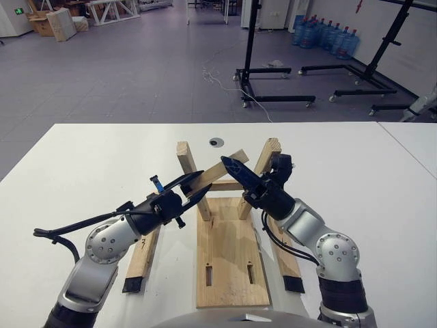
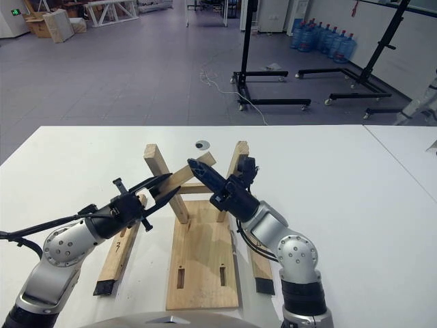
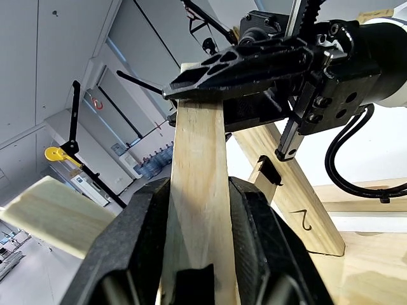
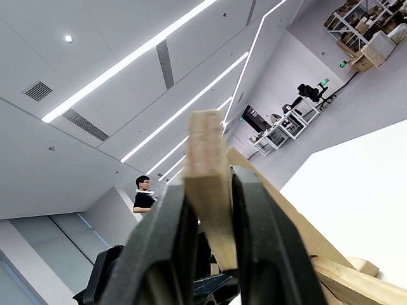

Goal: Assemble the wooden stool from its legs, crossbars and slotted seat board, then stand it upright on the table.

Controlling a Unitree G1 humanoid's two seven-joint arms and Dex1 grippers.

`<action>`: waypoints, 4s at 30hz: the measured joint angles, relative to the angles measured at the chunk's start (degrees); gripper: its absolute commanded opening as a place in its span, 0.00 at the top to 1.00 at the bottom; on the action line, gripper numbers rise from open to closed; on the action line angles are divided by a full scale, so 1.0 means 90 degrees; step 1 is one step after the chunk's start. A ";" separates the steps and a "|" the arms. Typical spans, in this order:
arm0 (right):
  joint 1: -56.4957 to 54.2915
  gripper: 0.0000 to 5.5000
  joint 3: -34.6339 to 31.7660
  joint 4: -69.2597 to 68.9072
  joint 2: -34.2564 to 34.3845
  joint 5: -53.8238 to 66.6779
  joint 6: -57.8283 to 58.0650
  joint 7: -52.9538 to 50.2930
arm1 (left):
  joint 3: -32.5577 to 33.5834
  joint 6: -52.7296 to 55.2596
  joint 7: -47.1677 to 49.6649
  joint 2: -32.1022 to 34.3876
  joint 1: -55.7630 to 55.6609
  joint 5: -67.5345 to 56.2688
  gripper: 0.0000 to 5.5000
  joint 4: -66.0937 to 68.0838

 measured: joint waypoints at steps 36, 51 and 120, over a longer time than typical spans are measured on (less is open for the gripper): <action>0.2193 0.93 -0.2026 -0.1749 -0.3818 0.2303 0.0274 -0.3426 | 0.1022 0.1358 0.2505 -0.1770 0.2135 0.0011 0.43 -0.1628; 0.3401 0.93 -0.2185 -0.2435 -0.3589 0.0871 -0.0163 -0.3972 | 0.1528 0.1869 0.2484 -0.1632 0.1821 0.0015 0.43 -0.1762; 0.3258 0.93 -0.1757 -0.2120 -0.1851 -0.0516 -0.0774 -0.3844 | 0.1594 0.1712 0.1801 -0.1040 0.1380 0.0101 0.43 -0.1240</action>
